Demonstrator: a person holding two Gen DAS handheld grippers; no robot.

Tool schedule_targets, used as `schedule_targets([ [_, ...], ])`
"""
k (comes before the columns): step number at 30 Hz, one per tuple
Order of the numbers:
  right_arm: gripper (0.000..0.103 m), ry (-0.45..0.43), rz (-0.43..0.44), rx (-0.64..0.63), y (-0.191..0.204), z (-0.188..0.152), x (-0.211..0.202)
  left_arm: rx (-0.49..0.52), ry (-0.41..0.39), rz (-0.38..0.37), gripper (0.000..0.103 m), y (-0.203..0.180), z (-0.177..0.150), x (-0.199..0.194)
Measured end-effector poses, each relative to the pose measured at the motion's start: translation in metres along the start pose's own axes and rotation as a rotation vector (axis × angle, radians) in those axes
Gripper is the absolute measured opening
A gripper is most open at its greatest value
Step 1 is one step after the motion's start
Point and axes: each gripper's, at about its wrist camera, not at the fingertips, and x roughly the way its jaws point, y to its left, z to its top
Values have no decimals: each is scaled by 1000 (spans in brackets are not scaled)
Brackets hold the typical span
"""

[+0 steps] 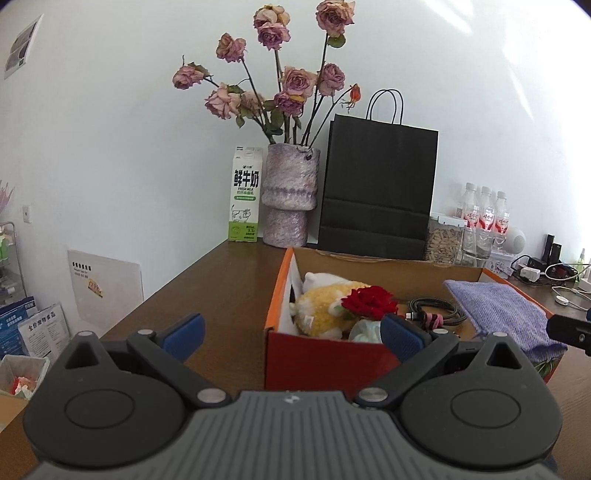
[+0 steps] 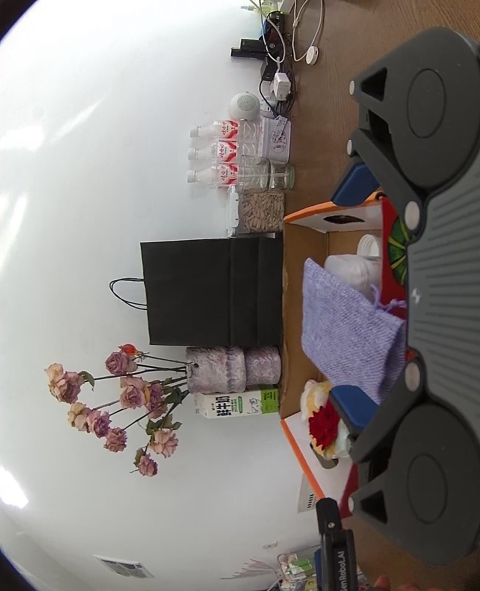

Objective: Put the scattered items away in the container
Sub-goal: 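Withdraw both grippers toward the navy pouch and tissues on the table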

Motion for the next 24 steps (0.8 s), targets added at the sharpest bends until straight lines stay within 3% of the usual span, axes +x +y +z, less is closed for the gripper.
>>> schedule_targets([
  [8,103,156,150,-77,16,-20,-18,47,94,18,103,19,-21,-27],
  [13,103,220,261,-155,34,-26,-21,27,136,24,103,32,-28,-41],
  [17,103,233,272,-195,49,-23,-20,9,139,35,103,40,-28,-50],
  [21,103,228,231,-135,46,-9,-13,2,144,38,103,44,-29,-52],
  [23,98,247,234,-128,46,-3,-3,-1,149,36,103,45,-29,-52],
  [24,87,259,240,-123,45,0,6,-3,149,34,103,45,-29,-53],
])
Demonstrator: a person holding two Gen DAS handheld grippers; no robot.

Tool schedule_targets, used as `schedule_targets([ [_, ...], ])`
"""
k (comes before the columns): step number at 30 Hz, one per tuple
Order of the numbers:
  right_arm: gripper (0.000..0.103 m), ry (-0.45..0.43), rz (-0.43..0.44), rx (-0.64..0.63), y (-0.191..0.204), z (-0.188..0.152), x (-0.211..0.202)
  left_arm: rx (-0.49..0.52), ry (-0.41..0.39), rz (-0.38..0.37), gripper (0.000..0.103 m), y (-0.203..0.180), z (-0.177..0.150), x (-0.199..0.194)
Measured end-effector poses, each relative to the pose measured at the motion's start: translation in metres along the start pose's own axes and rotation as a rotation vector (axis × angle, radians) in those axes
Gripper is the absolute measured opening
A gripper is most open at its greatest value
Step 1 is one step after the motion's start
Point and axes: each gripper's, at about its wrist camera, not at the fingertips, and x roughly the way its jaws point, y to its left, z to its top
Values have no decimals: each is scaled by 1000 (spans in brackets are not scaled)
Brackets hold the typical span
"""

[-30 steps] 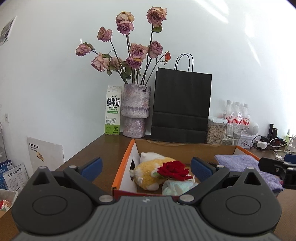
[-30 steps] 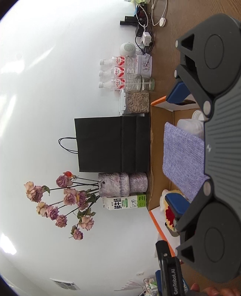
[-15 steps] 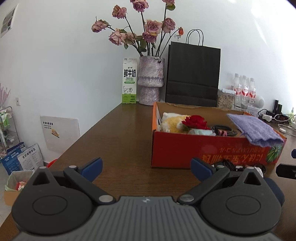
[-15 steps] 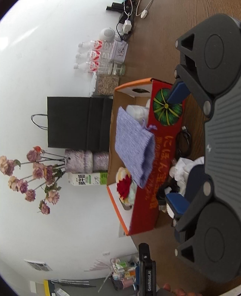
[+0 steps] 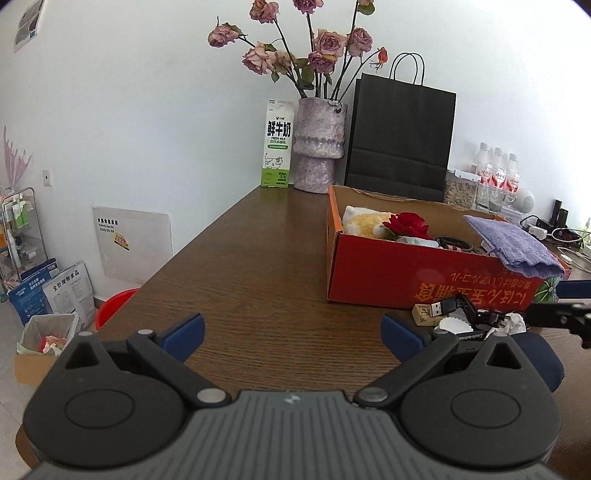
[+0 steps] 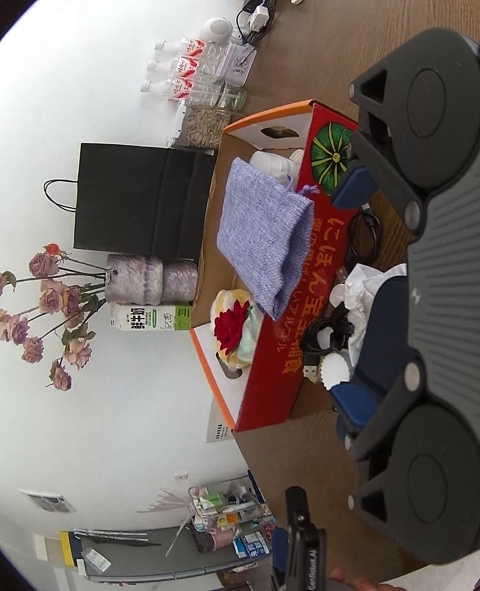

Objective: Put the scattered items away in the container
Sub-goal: 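Withdraw both grippers toward the navy pouch and tissues on the table, then grasp the navy pouch with the right gripper while the left grasps the crumpled white tissue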

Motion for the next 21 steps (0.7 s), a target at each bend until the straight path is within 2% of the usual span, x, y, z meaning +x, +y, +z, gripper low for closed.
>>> schedule_targets([
  [1,71,11,1,8,-2,5,7,-2,-1,-3,103,0,0,0],
  [2,63,16,-1,20,-5,10,13,-3,-3,-4,103,0,0,-1],
  [3,49,15,-5,34,-8,15,20,-2,-6,-5,103,0,0,-2],
  [4,39,8,-8,45,-11,19,24,0,-9,-6,103,0,1,-3],
  [7,28,-18,4,84,-17,28,29,2,-18,-1,103,1,1,-6],
  [14,25,-94,-12,104,-17,38,19,-13,0,2,103,2,-1,-2],
  [21,27,-63,0,100,-18,37,26,-2,4,-17,103,-3,-2,-2],
])
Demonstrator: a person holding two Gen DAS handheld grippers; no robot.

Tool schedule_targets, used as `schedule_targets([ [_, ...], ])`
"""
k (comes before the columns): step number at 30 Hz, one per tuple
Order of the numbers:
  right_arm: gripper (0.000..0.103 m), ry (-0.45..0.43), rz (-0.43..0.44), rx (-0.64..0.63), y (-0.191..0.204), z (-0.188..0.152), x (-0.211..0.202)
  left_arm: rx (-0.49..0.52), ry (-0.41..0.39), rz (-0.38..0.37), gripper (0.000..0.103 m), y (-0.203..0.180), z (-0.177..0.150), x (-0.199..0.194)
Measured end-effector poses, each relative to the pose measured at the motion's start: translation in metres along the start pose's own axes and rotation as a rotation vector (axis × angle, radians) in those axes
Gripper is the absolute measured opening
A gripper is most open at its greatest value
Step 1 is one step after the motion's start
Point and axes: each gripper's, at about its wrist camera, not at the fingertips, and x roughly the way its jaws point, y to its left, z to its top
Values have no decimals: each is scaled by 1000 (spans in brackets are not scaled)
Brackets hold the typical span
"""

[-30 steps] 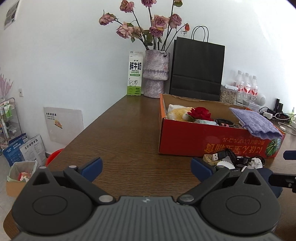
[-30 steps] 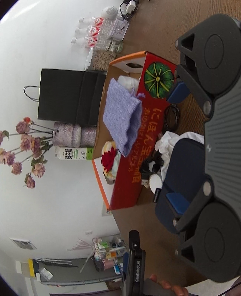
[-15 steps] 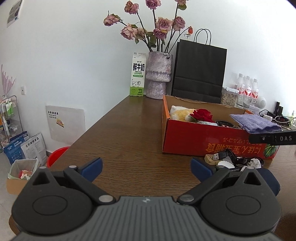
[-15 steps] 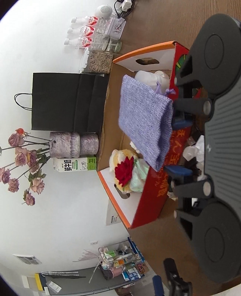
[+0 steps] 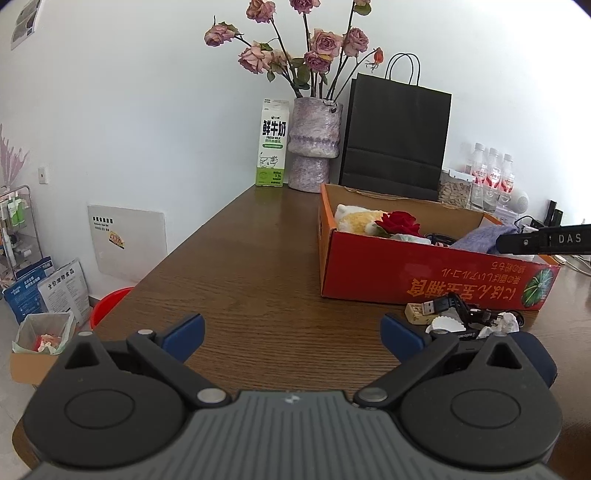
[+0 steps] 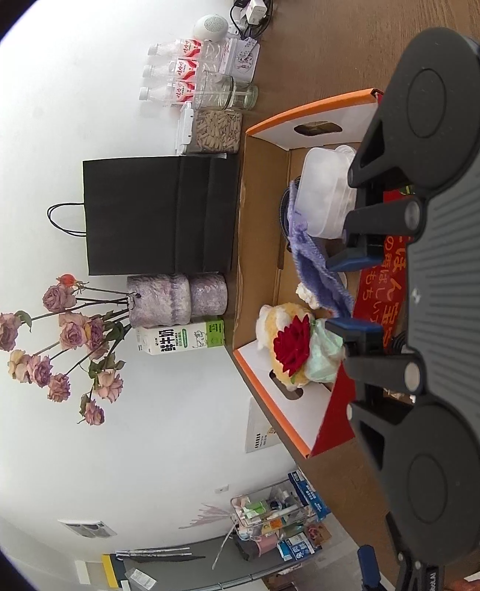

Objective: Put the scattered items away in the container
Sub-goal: 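Grasp the navy pouch with the right gripper while the left grasps the crumpled white tissue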

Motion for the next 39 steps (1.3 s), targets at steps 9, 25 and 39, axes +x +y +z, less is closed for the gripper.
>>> schedule_targets([
  [9,75,173,240,-237,28,-27,-10,-7,6,-4,103,1,2,-1],
  [25,78,387,226,-245,54,-51,-16,-3,31,40,103,31,-8,-37],
  [39,74,411,250,-239,71,-58,-15,-15,45,14,103,28,-14,-35],
])
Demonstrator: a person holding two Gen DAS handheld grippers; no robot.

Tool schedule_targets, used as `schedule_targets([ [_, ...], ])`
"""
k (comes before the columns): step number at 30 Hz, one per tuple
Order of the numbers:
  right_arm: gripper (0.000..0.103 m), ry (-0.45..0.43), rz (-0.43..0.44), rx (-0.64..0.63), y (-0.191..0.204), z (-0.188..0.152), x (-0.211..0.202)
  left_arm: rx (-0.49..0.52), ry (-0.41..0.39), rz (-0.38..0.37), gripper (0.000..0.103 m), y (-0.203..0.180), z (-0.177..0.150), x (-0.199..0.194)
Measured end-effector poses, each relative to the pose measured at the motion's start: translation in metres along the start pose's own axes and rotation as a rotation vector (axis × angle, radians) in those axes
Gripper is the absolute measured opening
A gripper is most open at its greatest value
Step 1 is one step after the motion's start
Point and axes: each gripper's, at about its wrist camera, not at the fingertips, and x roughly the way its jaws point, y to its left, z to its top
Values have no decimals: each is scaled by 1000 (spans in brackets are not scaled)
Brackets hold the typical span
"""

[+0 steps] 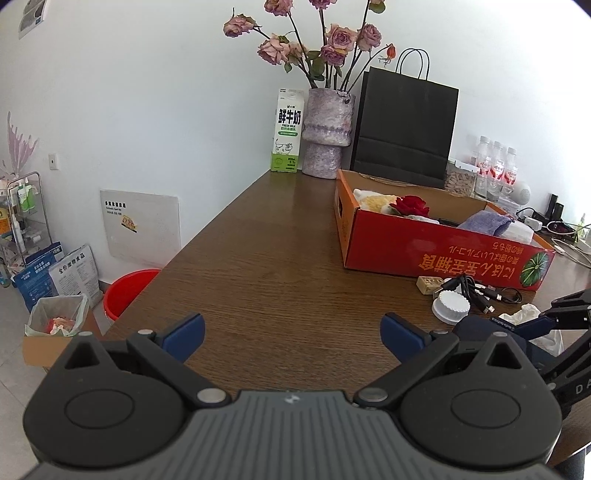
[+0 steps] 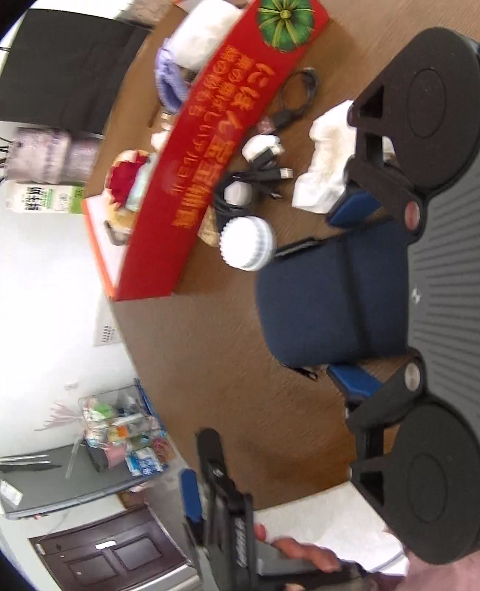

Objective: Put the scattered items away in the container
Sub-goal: 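Grasp the navy pouch with the right gripper while the left grasps the crumpled white tissue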

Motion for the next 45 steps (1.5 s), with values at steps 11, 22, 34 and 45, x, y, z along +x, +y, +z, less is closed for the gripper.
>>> schedule_targets([
  [11,59,-199,-75,135,-19,-17,-59,4,29,-18,103,-10,3,9],
  [22,60,-281,-193,374,-90,-50,-77,115,55,-144,103,-76,10,30],
  [34,60,-285,-271,439,-128,-86,-87,136,159,-262,103,-163,11,58],
  [45,60,-311,-251,427,-147,-98,-93,125,233,-202,103,-222,2,83],
])
